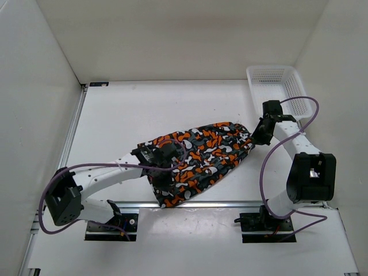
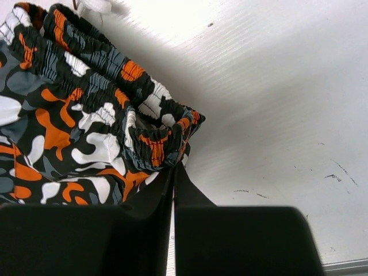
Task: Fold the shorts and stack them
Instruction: Fold the shorts
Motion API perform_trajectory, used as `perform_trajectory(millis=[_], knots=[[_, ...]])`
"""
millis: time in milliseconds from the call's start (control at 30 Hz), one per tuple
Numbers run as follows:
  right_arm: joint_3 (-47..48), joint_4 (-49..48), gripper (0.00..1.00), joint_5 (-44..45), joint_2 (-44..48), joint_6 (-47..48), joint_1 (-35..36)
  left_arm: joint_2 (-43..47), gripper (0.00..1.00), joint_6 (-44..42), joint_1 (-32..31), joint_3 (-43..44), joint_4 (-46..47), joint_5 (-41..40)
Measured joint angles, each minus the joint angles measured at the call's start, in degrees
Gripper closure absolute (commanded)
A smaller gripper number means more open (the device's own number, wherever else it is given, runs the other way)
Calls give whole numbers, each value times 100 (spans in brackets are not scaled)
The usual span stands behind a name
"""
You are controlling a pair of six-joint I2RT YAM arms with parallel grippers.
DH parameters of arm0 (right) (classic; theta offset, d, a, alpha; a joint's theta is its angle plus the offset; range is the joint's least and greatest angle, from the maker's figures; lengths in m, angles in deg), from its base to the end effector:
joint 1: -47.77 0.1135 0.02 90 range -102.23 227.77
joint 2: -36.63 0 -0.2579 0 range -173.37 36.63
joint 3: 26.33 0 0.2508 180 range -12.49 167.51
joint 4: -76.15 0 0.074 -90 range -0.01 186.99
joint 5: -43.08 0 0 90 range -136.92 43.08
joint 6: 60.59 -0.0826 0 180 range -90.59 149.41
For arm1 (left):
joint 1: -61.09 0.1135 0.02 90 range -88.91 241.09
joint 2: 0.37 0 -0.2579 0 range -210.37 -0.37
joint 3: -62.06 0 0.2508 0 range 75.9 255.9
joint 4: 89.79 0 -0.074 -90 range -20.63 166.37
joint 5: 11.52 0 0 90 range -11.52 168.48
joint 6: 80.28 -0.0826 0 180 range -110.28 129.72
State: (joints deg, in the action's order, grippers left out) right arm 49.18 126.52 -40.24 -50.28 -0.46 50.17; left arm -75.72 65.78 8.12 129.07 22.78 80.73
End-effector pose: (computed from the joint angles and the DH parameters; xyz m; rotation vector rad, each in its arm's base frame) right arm 0.3259 0.0040 0.1840 0.6636 2.5520 0.0364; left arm 0.1428 -0.1947 0.1749 -0.0738 3.0094 -0.3403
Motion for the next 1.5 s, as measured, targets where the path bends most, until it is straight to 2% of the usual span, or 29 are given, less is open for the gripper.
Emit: perform_trajectory(millis=[67,100,133,167,200,233,300,333,367,433,533,667,767,800,867,900,933,967,1000,1033,1067,1100,1133,1167,1267,1333,1367,1467,1500], knots=[[-17,-26,100,-31,0,0,-4,-144,69,85,-146,-46,13,83],[-35,-42,97,-52,0,0,-4,-278,66,120,-177,-72,11,105],[-52,-52,80,-68,0,9,-4,-435,52,146,-192,-105,2,127],[-72,-68,64,-79,0,-11,-7,-605,45,160,-208,-142,-20,149],[-94,-70,49,-87,0,24,-9,-756,23,190,-232,-177,-52,166],[-127,-85,22,-96,2,42,-13,-863,17,170,-247,-197,-92,177],[-225,-98,10,-105,22,48,-22,-940,16,236,-304,-199,-219,219],[-275,-85,6,-109,42,57,-28,-909,10,254,-317,-175,-308,208],[-328,-85,3,-107,68,66,-44,-861,10,258,-321,-105,-417,166],[-374,-55,1,-107,125,85,-114,-741,10,280,-269,146,-669,22],[-378,-79,1,-162,190,85,-284,-485,10,269,131,503,-776,-282],[-444,-273,7,-549,107,39,-501,-153,6,74,1320,79,-332,-299],[-610,-549,18,-874,-116,4,-570,-254,6,-81,2267,-605,39,-229],[-675,-619,26,-984,-199,-15,-570,-348,7,-133,2448,-739,103,-219],[-811,-761,36,-1191,-328,-50,-570,-588,12,-229,2682,-874,229,-142],[-874,-809,49,-1285,-372,-70,-568,-706,13,-289,2734,-876,302,-105],[-925,-837,57,-1353,-400,-76,-557,-800,15,-341,2769,-874,404,-44],[-951,-850,63,-1388,-422,-94,-533,-890,19,-396,2798,-859,487,0],[-970,-866,69,-1405,-431,-111,-501,-990,30,-457,2830,-813,538,37],[-977,-870,79,-1414,-433,-109,-476,-1104,38,-516,2859,-748,601,74],[-984,-890,83,-1436,-433,-138,-444,-1237,48,-599,2898,-664,654,133],[-994,-914,85,-1447,-431,-136,-411,-1381,59,-680,2949,-568,686,179],[-1023,-957,90,-1462,-431,-153,-367,-1504,80,-726,3003,-470,688,219],[-1078,-1008,93,-1482,-431,-177,-319,-1637,88,-807,3077,-356,688,267],[-1309,-1099,94,-1484,-402,-330,-87,-2006,90,-1106,3388,-4,669,422],[-1499,-1134,85,-1484,-280,-485,223,-2186,90,-1252,3668,219,669,446],[-1602,-1150,61,-1471,-173,-573,444,-2269,90,-1311,3827,339,699,420],[-1786,-1080,5,-1528,184,-800,1191,-2417,79,-1482,4199,669,730,286],[-1816,-1060,0,-1526,308,-861,1379,-2435,75,-1530,4293,772,721,234]])
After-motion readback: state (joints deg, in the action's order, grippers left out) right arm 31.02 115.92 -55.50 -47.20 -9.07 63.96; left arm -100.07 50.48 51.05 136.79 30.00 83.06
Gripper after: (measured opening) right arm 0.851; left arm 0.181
